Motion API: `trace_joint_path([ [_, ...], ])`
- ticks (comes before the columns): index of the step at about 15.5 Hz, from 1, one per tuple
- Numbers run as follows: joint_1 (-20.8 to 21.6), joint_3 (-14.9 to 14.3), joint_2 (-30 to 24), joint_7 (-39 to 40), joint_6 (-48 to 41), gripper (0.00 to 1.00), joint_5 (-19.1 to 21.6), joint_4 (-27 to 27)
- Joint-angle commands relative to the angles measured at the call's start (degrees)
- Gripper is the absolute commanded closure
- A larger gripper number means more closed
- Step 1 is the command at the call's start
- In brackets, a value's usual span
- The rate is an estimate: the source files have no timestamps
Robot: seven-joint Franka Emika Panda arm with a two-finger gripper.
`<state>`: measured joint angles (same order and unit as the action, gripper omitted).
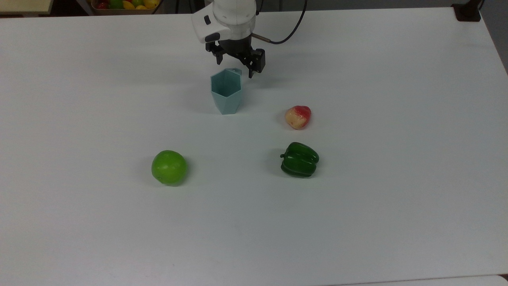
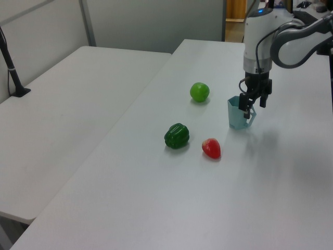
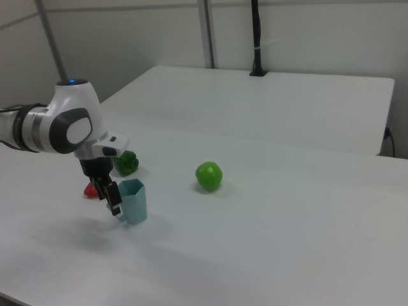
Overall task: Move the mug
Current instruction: 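Lower the gripper onto the mug rim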
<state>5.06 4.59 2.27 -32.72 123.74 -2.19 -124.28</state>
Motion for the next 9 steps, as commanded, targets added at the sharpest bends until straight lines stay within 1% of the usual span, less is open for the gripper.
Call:
trace_joint_path([
  [1,0.48,0.42,0.98,-3.67,2.81,0.18,-1.94,-0.18],
  [3,0.48,0.42,1.41,-4.02,3.35,0.26,-1.94,-0.18],
  [8,0.48,0.42,1.59,-4.64,3.79,0.29,-1.94,-0.18],
  [9,0.48,0.42,1.68,-4.73,3.79,0.33,-2.03,-0.18],
])
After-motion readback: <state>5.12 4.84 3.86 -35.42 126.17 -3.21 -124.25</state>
